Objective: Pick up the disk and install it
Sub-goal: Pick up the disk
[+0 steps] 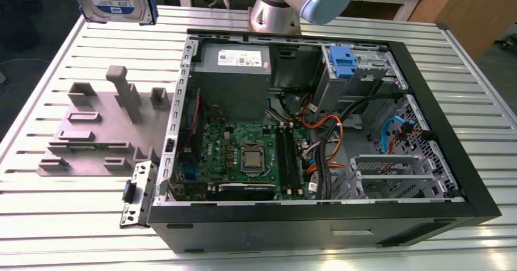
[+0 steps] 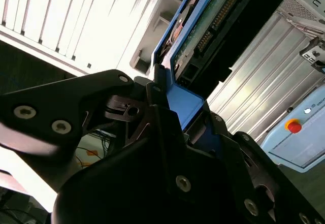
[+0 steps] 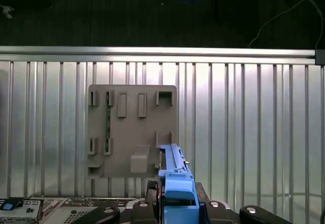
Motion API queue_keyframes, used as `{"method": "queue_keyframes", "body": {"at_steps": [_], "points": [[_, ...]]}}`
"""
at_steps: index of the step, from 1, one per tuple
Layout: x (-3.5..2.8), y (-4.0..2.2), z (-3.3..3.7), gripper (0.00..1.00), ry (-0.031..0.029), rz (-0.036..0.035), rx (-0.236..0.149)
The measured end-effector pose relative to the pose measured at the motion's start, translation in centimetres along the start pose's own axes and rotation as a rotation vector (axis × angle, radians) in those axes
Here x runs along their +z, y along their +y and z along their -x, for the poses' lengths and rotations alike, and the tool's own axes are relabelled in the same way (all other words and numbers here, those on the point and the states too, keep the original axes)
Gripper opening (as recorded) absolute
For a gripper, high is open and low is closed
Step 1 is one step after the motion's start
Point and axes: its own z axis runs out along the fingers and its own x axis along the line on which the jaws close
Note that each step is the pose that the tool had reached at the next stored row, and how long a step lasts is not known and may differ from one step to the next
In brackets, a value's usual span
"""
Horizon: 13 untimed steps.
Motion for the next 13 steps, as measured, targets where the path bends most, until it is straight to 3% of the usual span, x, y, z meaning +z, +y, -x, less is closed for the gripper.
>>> {"method": "queue_keyframes", "body": {"at_steps": [2, 13], "points": [[-0.02, -3.03, 0.02, 0.36, 0.0000, 0.0000, 0.000], [-0.03, -3.47, 0.03, 0.36, 0.0001, 0.0001, 0.000]]}}
